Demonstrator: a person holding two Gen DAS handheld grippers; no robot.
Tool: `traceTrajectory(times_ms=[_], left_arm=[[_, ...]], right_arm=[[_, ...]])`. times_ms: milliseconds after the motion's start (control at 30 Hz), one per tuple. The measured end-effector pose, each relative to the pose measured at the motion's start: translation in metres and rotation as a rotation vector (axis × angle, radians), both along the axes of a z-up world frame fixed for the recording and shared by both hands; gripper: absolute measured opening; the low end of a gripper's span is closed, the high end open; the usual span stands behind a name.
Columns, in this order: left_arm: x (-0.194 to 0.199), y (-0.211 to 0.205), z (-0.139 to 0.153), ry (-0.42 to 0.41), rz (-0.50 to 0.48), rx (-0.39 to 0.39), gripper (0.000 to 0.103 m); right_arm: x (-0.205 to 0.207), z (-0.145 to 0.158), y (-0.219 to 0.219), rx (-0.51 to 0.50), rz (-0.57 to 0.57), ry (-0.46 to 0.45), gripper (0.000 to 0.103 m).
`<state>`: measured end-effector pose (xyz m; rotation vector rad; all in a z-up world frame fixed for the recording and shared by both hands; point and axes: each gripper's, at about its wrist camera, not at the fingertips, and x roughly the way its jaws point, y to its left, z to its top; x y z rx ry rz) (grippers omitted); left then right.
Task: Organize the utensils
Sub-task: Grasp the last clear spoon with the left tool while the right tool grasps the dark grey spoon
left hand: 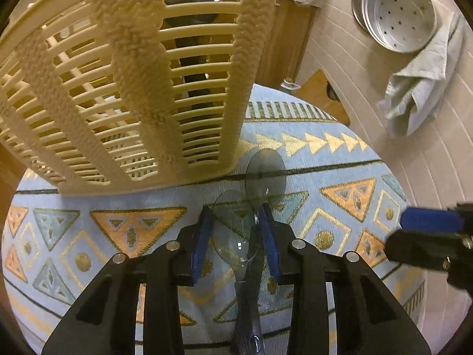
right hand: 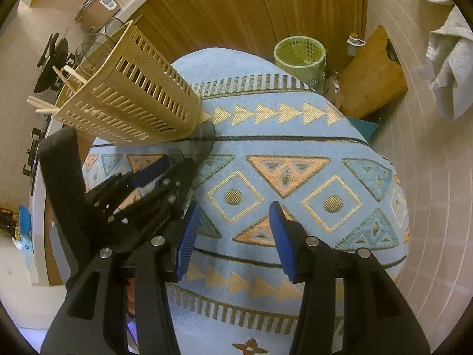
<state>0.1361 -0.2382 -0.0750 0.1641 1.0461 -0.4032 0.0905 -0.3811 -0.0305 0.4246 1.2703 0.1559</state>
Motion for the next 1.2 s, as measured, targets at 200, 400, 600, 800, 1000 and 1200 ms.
traceTrajectory(times_ms=[200, 400, 600, 800, 1000, 1200], left_arm=[[-0.006, 0.028, 0.003, 0.012, -0.051, -0.005, 0.031], [-0.010, 0.068, 0.010, 0.009, 0.017, -0.016, 0.031], [-0.015, 0.108, 0.028, -0.024, 0.073, -0.082, 0.031], [-0.022, 0.132, 0.042, -0.066, 0.067, -0.125, 0.031], [-0.030, 0.140, 0.051, -0.117, 0.056, -0.159, 0.031], [-0.035, 0.155, 0.057, -0.149, 0.064, -0.185, 0.031]], right_arm=[[0.014, -0.009, 0.008, 0.021, -0.011, 0.023, 0.045], [0.045, -0.015, 0.039, 0.015, -0.008, 0.037, 0.045], [0.076, -0.026, 0.072, -0.046, -0.014, 0.043, 0.045], [0.079, -0.035, 0.090, -0.096, -0.037, 0.020, 0.045], [0.074, -0.034, 0.110, -0.260, -0.060, -0.043, 0.030], [0.063, -0.033, 0.130, -0.313, -0.005, -0.068, 0.027]])
